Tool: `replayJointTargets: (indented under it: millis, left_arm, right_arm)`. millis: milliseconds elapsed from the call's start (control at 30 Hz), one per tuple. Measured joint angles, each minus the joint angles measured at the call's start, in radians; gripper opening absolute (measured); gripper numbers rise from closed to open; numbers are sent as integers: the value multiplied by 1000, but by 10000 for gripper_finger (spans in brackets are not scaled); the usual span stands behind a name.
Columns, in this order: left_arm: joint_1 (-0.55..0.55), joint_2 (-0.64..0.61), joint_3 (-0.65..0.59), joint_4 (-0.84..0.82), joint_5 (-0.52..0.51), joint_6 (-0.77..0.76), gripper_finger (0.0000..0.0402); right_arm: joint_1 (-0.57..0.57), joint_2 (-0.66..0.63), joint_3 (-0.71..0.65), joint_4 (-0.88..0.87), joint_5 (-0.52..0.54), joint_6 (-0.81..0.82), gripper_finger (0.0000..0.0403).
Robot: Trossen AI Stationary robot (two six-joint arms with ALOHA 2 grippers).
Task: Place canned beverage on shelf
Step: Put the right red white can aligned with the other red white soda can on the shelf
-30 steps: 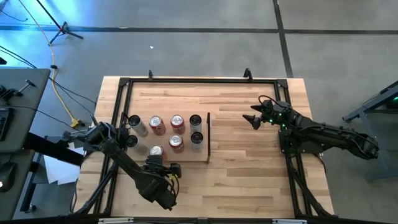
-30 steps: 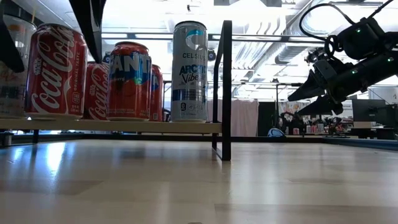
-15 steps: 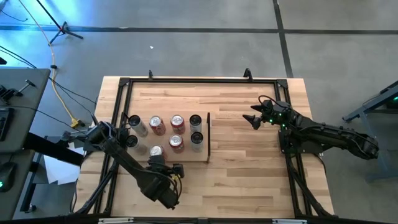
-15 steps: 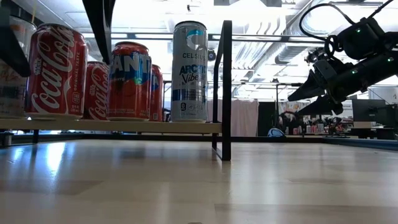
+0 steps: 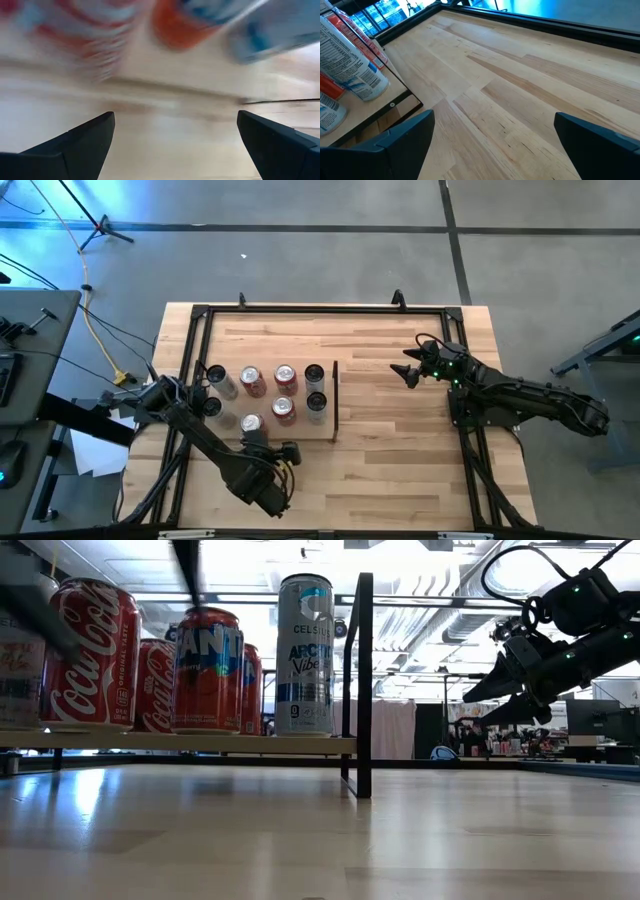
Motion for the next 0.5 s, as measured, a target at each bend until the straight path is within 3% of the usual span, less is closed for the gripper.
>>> replayJointTargets:
  millis: [100, 300, 500]
  left_arm:
    - [-11, 0, 28, 14, -84, 9, 394]
    - [-6, -1, 40, 124, -86, 137, 394]
    - [-6, 8, 40, 136, -98, 118, 394]
  right_arm:
    - [0, 0, 0, 0, 0, 0, 399]
    - [0, 0, 0, -2, 0, 0, 399]
    - [0, 0, 0, -3, 0, 0, 399]
